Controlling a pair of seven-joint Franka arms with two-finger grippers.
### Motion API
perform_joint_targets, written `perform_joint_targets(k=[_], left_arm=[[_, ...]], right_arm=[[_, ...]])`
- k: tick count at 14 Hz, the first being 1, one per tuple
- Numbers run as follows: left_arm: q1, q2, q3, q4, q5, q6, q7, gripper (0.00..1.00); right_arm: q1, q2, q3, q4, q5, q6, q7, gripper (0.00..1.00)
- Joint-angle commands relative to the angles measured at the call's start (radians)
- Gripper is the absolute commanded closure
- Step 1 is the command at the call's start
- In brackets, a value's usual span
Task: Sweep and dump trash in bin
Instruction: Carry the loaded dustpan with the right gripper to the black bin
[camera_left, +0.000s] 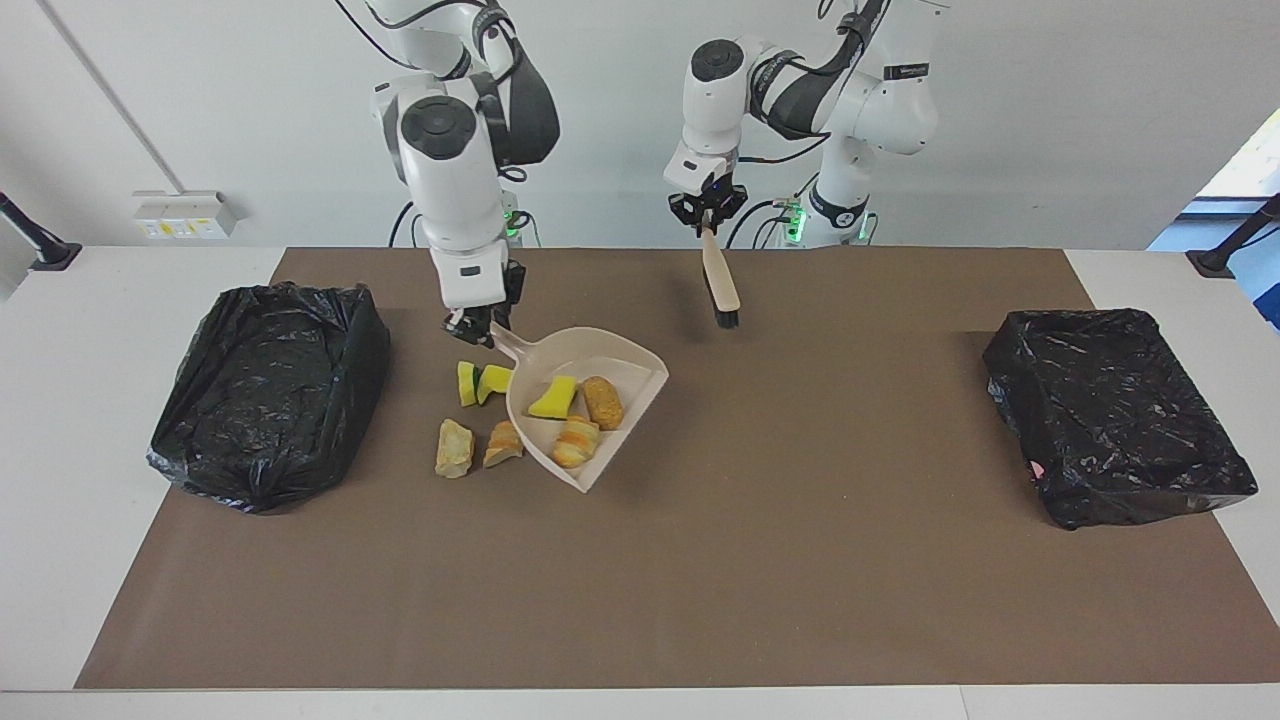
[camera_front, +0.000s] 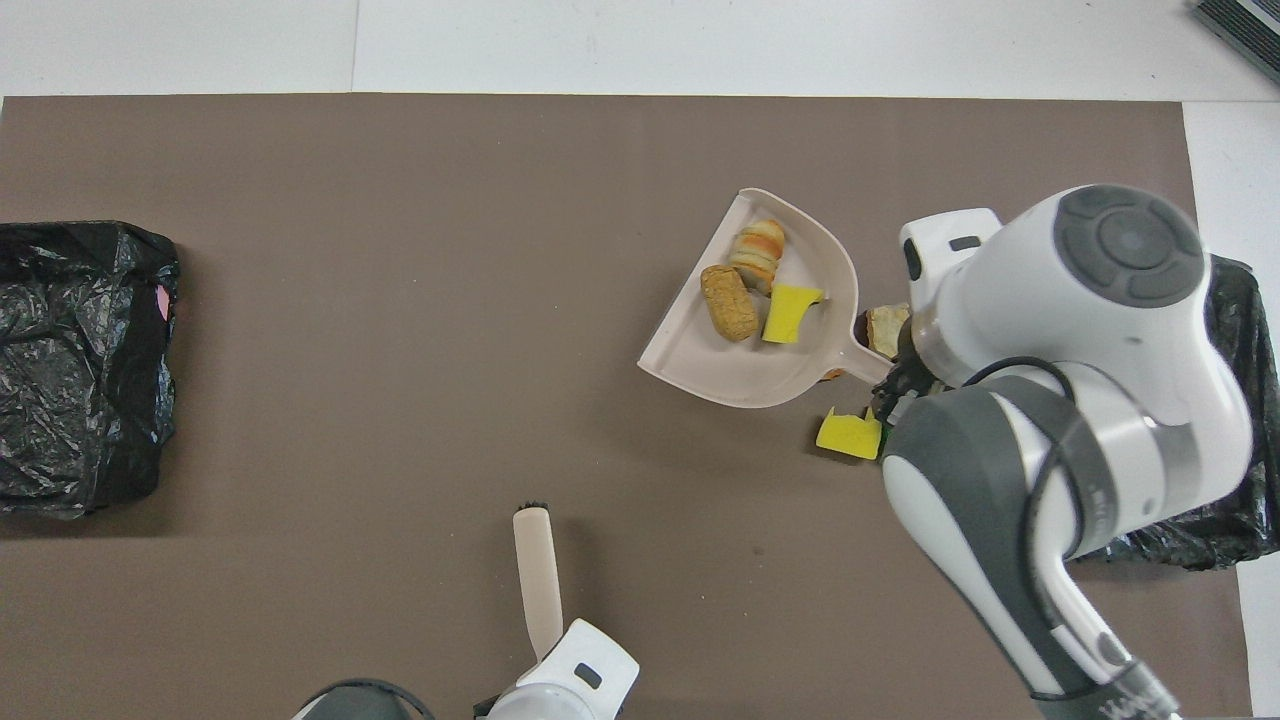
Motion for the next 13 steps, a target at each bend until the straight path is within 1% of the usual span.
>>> perform_joint_targets(k=[1, 4, 6, 8, 11, 13], left_arm=[[-0.055, 0.026, 0.013, -0.024, -0.016, 0.07, -0.025, 1.0], [-0.081, 0.081, 0.013, -0.027, -0.019, 0.127, -0.024, 1.0], [-0.078, 0.086, 0.013, -0.027, -0.037, 0.128, -0.004, 1.0], [-0.075, 0.094, 0.013, -0.028, -0.062, 0.128, 0.057, 1.0], [-0.072, 0.095, 0.015, -0.03, -0.085, 0.13, 0.078, 1.0], [-0.067, 0.095, 0.016, -0.035, -0.089, 0.131, 0.099, 1.0]], right_arm=[[-0.131, -0.04, 0.008, 0.019, 0.001, -0.076, -0.124, 1.0], [-0.315, -0.06, 0.006, 0.019, -0.006, -0.123, -0.315, 1.0], [-0.439, -0.062, 0.002, 0.019, -0.026, -0.123, -0.452, 1.0], [-0.534, -0.065, -0.009, 0.019, -0.077, -0.12, -0.578, 1.0], [-0.689, -0.082, -0.009, 0.021, -0.196, -0.094, -0.754, 1.0], [-0.752, -0.095, -0.017, 0.019, -0.261, -0.062, -0.829, 1.0]])
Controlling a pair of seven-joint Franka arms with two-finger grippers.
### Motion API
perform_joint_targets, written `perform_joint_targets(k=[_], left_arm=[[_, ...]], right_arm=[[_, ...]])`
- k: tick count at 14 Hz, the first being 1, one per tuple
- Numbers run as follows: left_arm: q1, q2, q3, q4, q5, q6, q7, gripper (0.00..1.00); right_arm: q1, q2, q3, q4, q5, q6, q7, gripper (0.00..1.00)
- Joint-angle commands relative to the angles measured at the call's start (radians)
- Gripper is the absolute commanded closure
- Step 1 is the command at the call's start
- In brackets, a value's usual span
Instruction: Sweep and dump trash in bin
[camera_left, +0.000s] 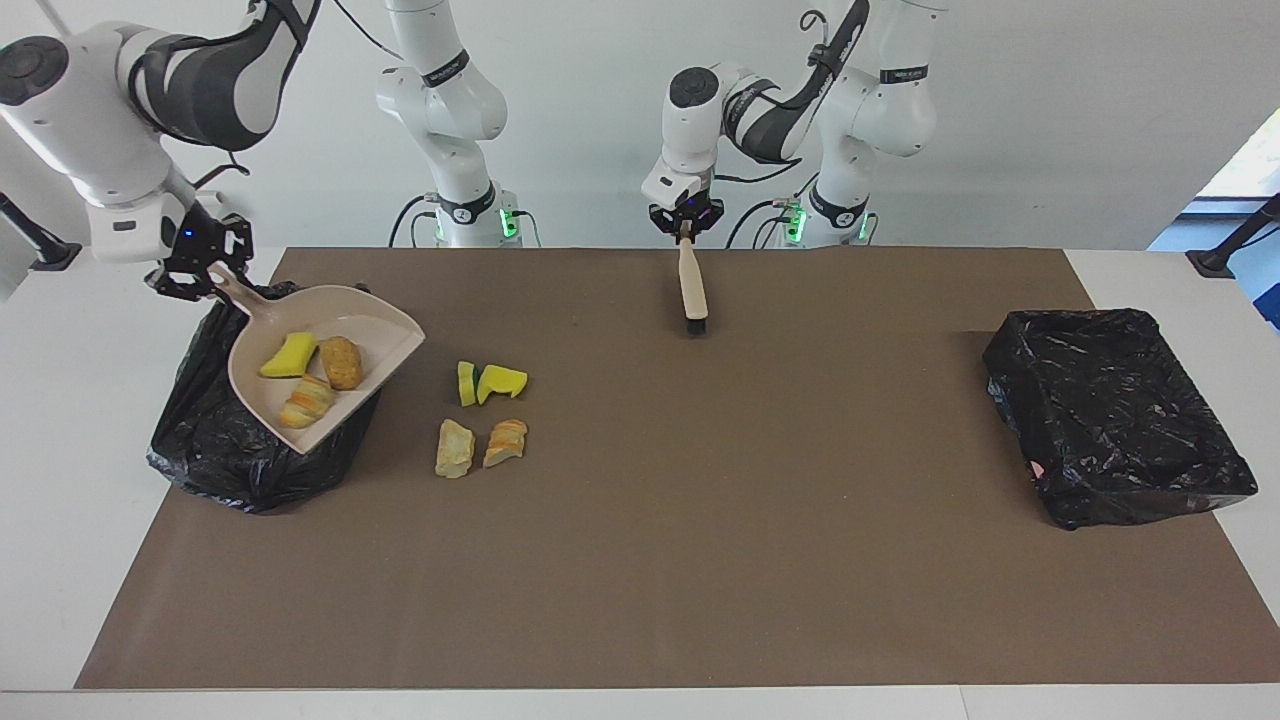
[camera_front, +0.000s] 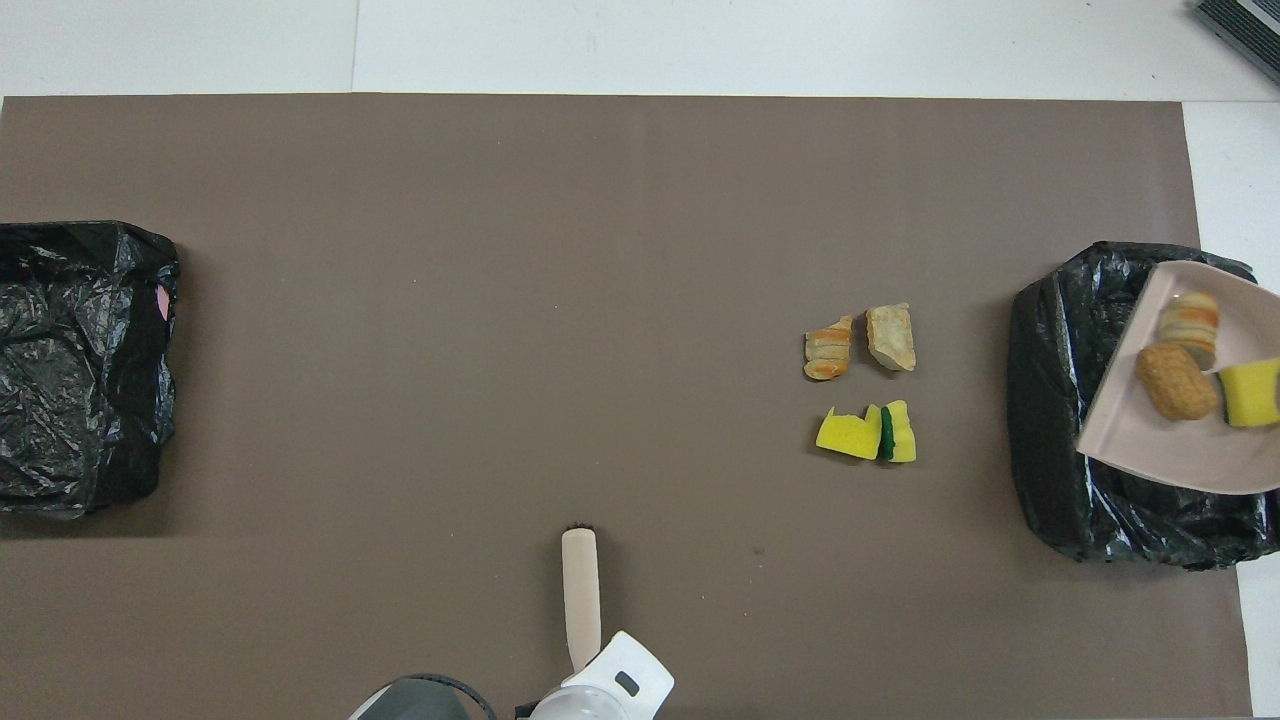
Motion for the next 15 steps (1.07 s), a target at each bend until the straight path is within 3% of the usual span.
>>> perform_joint_targets(k=[1, 5, 6, 7, 8, 9, 11, 15], left_arm=[[-0.01, -0.009, 0.013, -0.02, -0.024, 0.024, 0.031, 1.0], [-0.009, 0.003, 0.014, -0.049, -0.025, 0.07, 0.033, 1.0], [-0.009, 0.003, 0.014, -0.047, -0.025, 0.068, 0.031, 0.94], [-0.007, 0.003, 0.016, -0.044, -0.025, 0.061, 0.033, 0.68], [-0.006, 0.006, 0.016, -0.041, -0.025, 0.058, 0.022, 0.15], [0.009, 0.014, 0.016, -0.029, -0.025, 0.055, 0.022, 0.0], [0.054, 0.041, 0.016, 0.023, -0.024, 0.029, 0.031, 0.0], [0.219, 0.054, 0.019, 0.21, 0.047, -0.175, 0.141, 0.0]], right_arm=[[-0.056, -0.033, 0.008, -0.008, -0.097, 0.022, -0.09, 1.0], [-0.053, -0.042, 0.008, -0.039, -0.304, 0.09, -0.095, 1.0], [-0.046, -0.045, 0.008, -0.049, -0.331, 0.12, -0.096, 1.0], [-0.04, -0.045, 0.008, -0.063, -0.348, 0.128, -0.096, 1.0], [-0.037, -0.047, 0.01, -0.072, -0.361, 0.131, -0.092, 1.0], [-0.034, -0.047, 0.01, -0.083, -0.367, 0.134, -0.087, 1.0], [0.007, -0.045, 0.01, -0.085, -0.426, 0.13, -0.063, 1.0], [0.018, -0.045, 0.019, -0.085, -0.467, 0.121, -0.01, 1.0]])
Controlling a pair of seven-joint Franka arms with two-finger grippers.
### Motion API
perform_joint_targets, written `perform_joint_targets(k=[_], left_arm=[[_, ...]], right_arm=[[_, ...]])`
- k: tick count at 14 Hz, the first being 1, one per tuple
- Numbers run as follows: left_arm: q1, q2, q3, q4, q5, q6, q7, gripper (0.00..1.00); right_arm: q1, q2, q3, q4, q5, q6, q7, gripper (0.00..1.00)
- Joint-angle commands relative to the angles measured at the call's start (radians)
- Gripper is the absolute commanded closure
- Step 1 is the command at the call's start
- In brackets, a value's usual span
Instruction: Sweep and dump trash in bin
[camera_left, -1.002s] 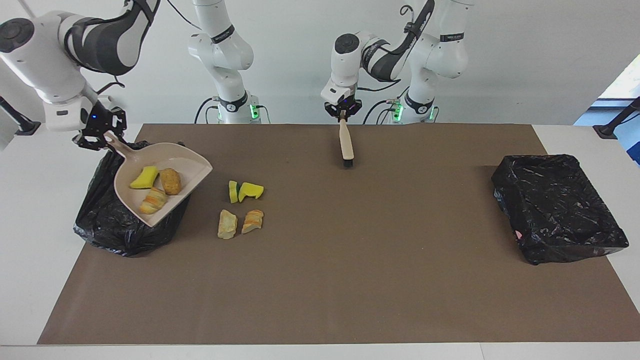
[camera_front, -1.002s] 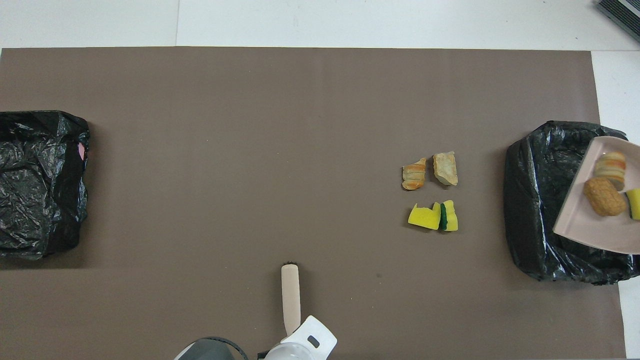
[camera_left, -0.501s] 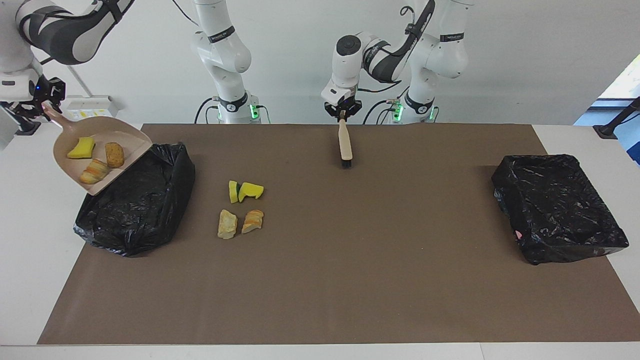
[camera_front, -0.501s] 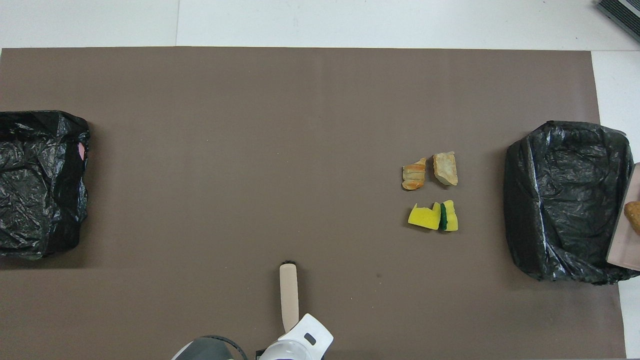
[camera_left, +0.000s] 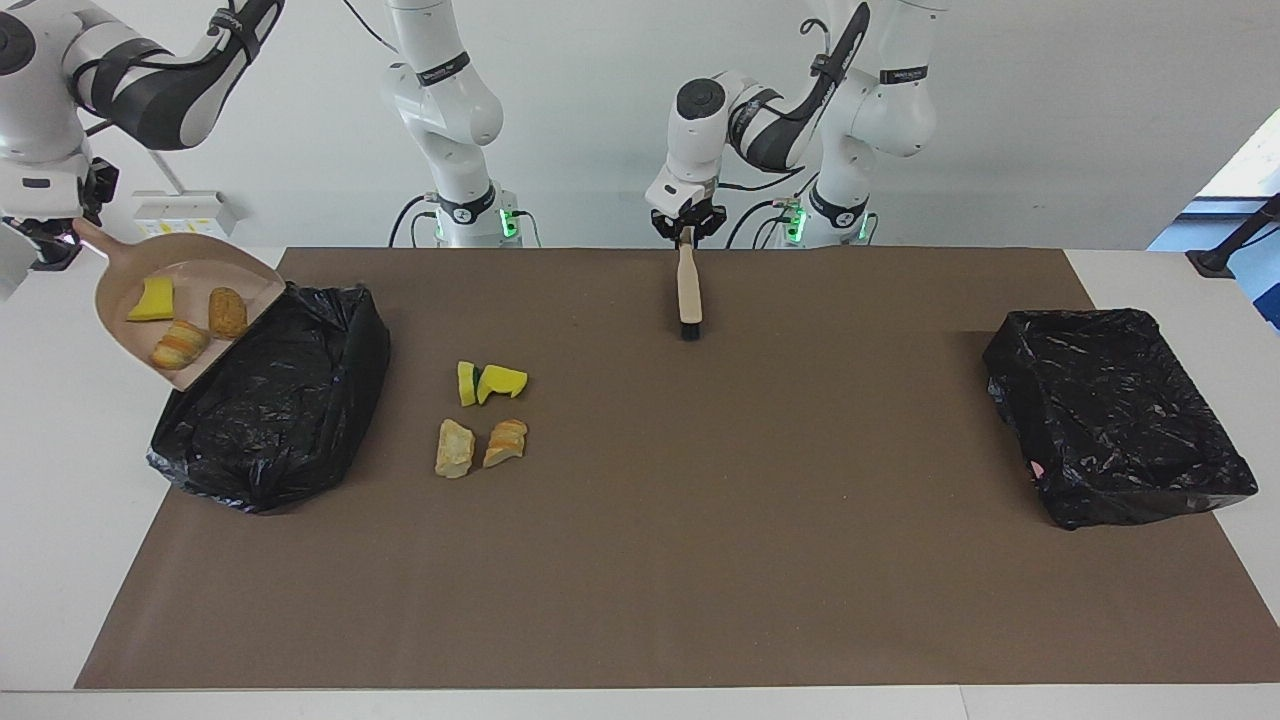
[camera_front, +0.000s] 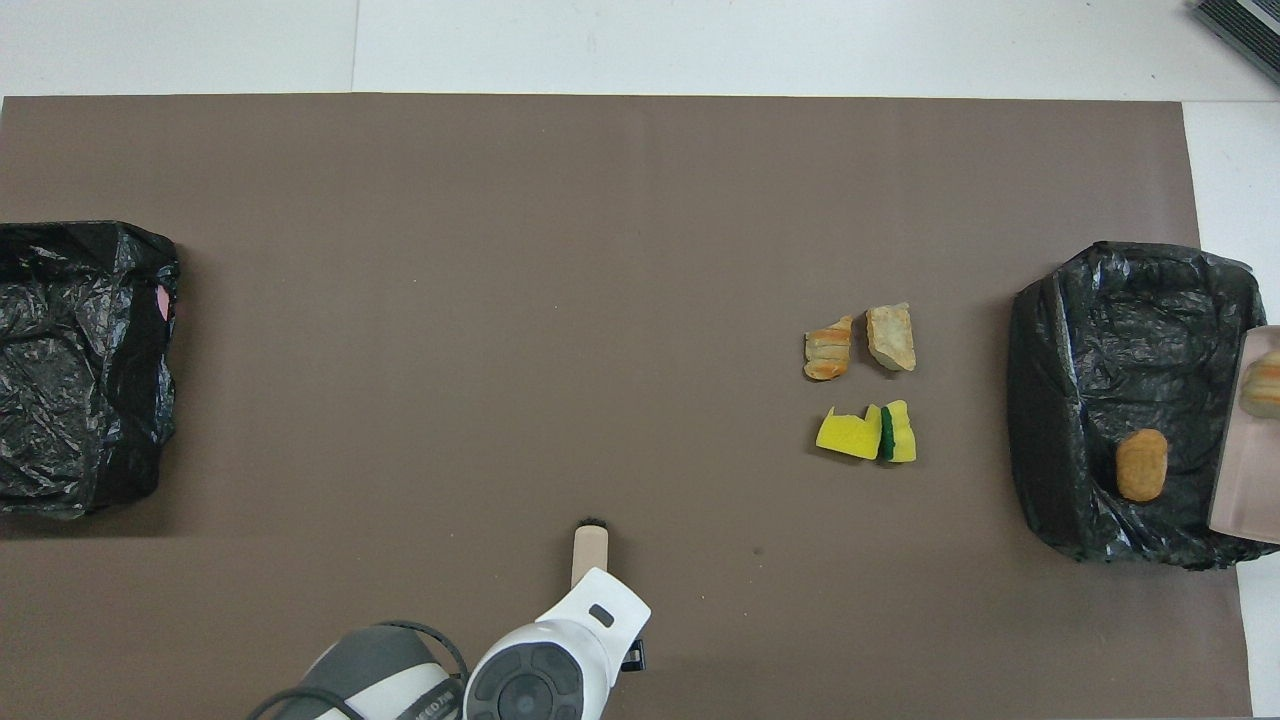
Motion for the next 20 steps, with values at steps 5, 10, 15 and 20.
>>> perform_joint_targets(k=[5, 10, 15, 20], left_arm=[[0.325, 0.062, -0.003, 0.462, 0.198, -0.382, 0.329, 0.0], [0.479, 0.125, -0.003, 0.736, 0.223, -0.517, 0.508, 0.0], [0.599, 0.132, 0.0, 0.84, 0.214, -0.608, 0.674, 0.0], [0.643, 0.203, 0.018, 0.946, 0.224, -0.612, 0.704, 0.0]], right_arm=[[0.029, -0.027, 0.012, -0.027, -0.136, -0.023, 0.042, 1.0], [0.084, -0.059, 0.013, 0.022, -0.14, -0.135, 0.033, 1.0], [0.091, -0.086, 0.03, 0.129, 0.085, -0.27, 0.092, 1.0], [0.106, -0.129, 0.226, 0.13, 0.316, -0.462, 0.781, 1.0]])
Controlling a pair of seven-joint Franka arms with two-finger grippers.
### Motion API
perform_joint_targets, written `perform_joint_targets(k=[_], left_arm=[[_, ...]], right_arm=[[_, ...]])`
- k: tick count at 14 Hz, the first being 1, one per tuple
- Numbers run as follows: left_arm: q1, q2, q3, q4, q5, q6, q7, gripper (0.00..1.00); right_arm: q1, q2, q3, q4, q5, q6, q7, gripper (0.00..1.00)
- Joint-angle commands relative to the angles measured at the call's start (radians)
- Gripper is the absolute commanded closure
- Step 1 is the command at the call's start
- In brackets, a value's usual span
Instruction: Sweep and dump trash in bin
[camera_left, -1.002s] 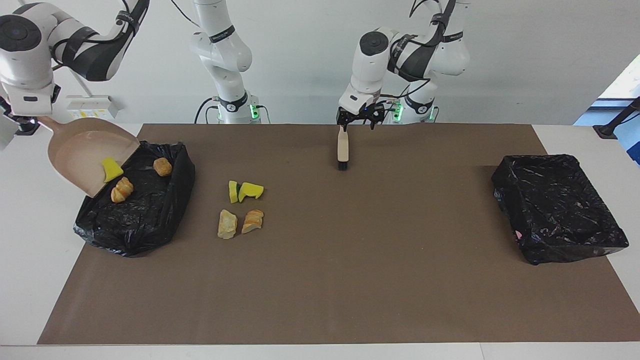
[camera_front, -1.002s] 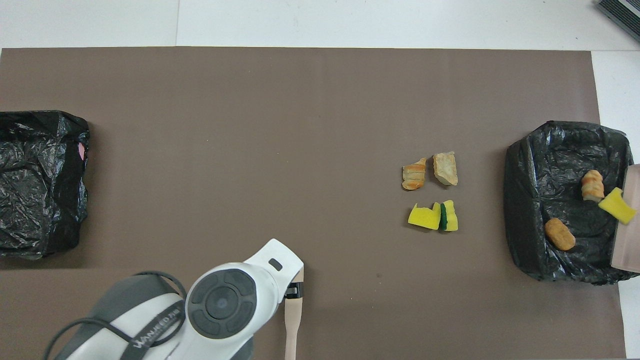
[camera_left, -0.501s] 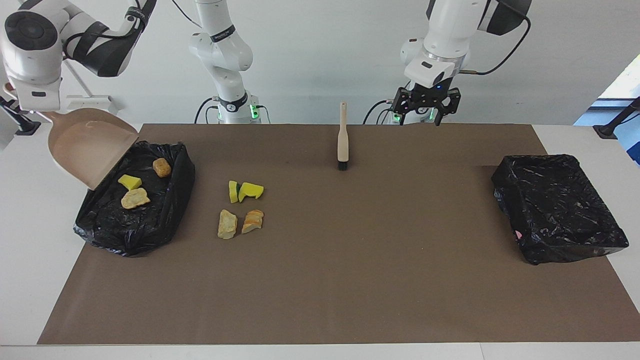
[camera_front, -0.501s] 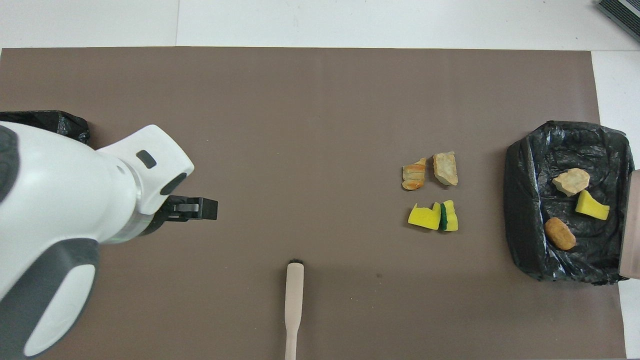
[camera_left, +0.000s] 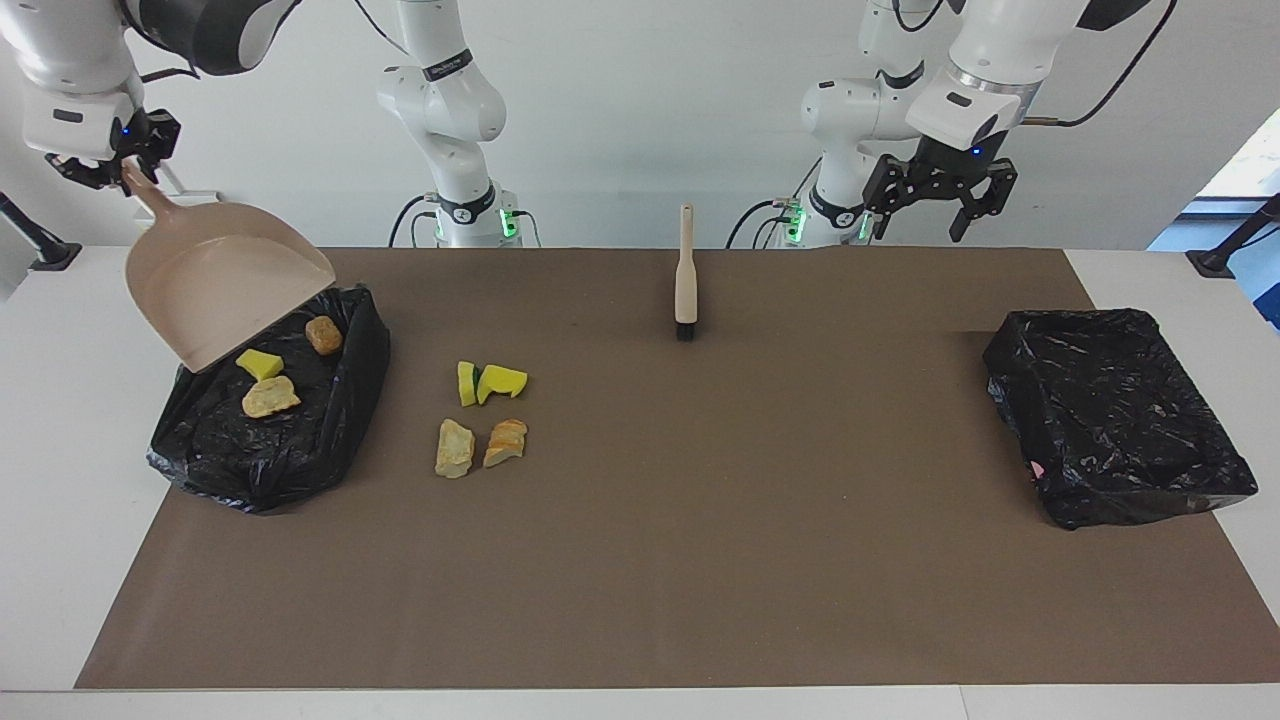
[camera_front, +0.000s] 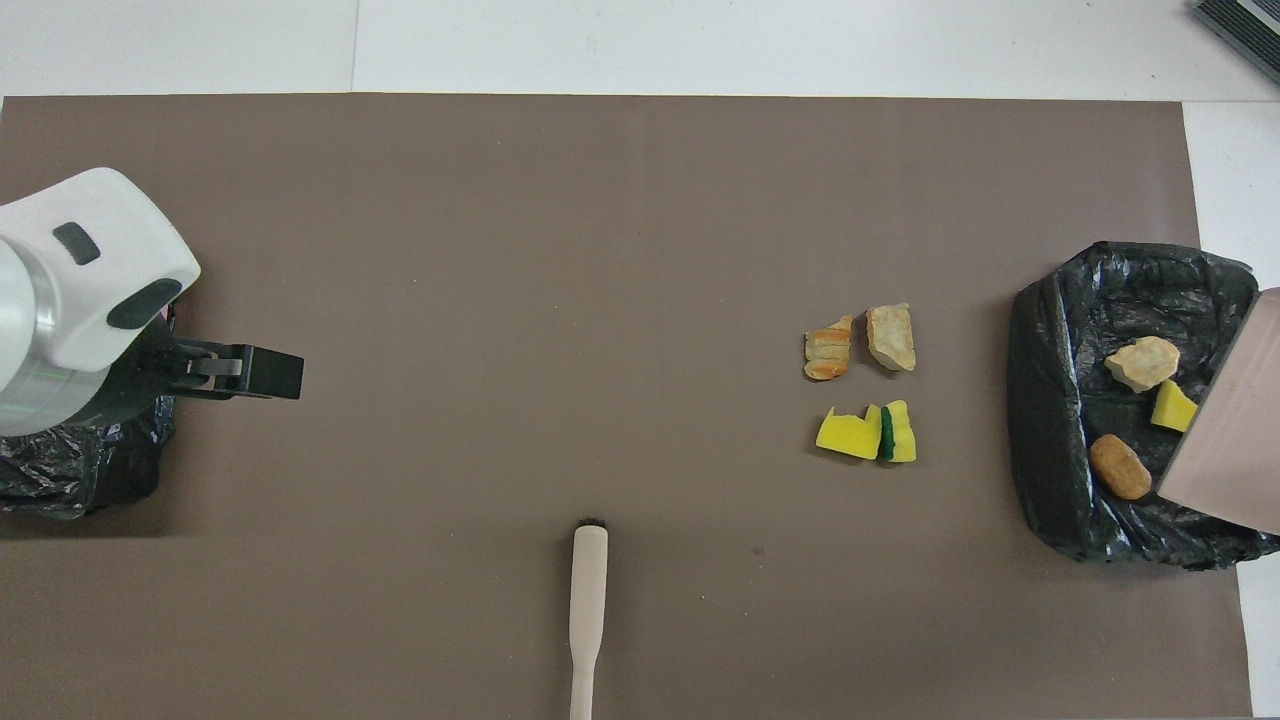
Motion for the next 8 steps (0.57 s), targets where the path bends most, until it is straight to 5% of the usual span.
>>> perform_joint_targets(k=[1, 4, 8], left_arm=[[0.011, 0.076, 0.029, 0.11, 0.017, -0.046, 0.035, 0.0], [-0.06, 0.088, 0.164, 0.122, 0.019, -0.059, 0.129, 0.0], [-0.074, 0.082, 0.207, 0.122, 0.021, -0.109, 0.144, 0.0]], right_arm=[[0.002, -0.026, 0.152, -0.003, 0.091, -0.066, 0.365, 1.0], [0.021, -0.009, 0.252, -0.007, 0.245, -0.068, 0.662, 1.0], [0.235, 0.112, 0.26, 0.003, 0.397, 0.007, 1.135, 1.0]])
